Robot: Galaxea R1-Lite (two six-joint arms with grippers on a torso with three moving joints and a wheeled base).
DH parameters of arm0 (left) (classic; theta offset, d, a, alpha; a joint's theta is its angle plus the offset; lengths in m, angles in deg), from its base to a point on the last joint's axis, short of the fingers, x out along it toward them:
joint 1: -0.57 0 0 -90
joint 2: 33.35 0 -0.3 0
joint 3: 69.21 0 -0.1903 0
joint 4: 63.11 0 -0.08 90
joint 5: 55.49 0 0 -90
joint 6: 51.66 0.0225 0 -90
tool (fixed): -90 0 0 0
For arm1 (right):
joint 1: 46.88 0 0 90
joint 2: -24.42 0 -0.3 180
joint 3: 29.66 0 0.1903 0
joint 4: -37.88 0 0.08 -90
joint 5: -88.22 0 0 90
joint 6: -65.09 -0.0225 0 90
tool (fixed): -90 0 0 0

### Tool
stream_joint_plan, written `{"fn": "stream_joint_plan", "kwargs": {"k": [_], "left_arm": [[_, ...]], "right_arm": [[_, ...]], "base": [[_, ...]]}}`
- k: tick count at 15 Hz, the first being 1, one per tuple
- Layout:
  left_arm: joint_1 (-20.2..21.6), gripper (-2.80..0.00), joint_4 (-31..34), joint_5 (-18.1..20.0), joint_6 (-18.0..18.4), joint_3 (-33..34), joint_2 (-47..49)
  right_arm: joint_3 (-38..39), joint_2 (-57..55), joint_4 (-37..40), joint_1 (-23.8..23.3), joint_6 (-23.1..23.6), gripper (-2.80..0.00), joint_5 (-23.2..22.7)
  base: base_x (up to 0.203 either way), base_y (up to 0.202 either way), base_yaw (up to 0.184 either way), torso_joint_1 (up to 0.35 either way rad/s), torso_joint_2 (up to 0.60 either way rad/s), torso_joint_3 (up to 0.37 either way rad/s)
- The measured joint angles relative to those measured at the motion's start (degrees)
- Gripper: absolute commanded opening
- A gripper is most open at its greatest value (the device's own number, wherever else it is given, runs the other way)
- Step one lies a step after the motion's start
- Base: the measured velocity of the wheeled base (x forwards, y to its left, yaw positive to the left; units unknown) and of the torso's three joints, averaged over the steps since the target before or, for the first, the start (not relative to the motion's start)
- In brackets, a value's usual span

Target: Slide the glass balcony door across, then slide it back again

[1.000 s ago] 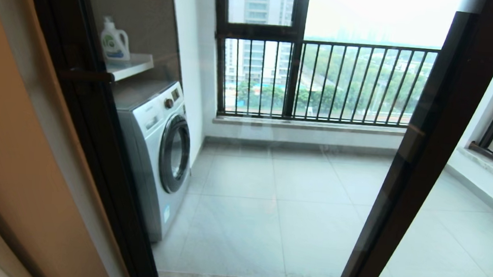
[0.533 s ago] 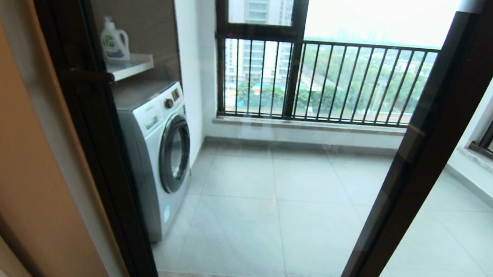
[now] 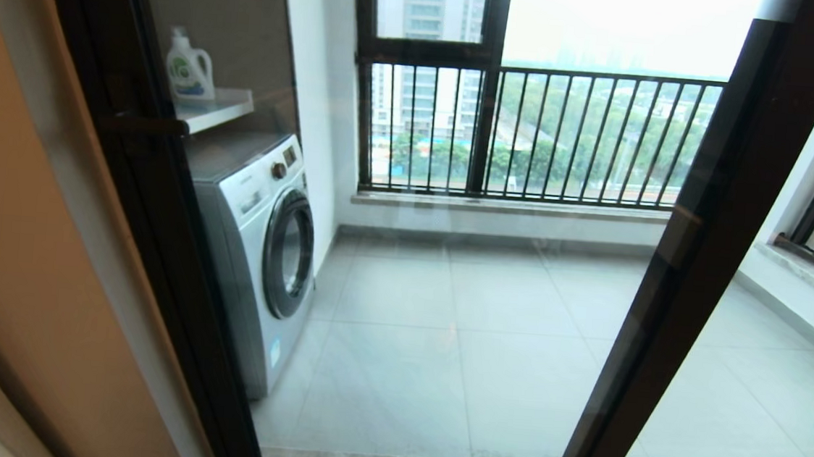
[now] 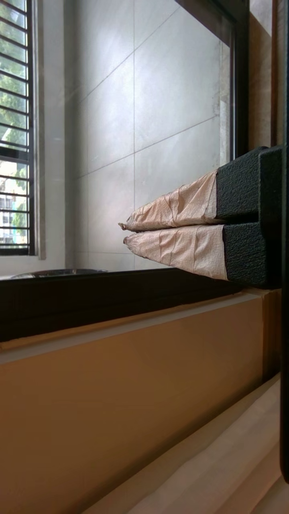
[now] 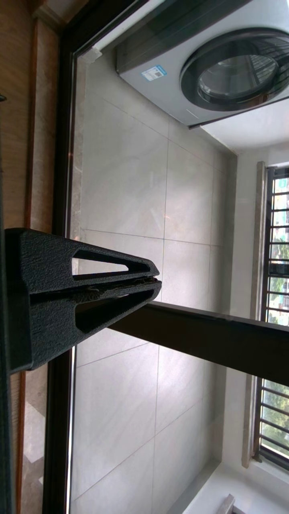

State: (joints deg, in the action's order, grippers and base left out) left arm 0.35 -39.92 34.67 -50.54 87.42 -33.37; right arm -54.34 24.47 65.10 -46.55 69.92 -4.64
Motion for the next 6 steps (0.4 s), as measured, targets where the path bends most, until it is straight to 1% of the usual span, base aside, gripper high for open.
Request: {"fn": "stream_joint_plan", "kwargs": {"k": [6], "left_arm": [[0.00,-2.80,0.02,0.02,-0.07,0.00,0.00]], "right_arm": [[-0.05,0.00,-0.02,0.00,-0.31,-2.80,0.07]], "base": [[0.000,0.000,0.000,0.000,0.00,0.000]]}}
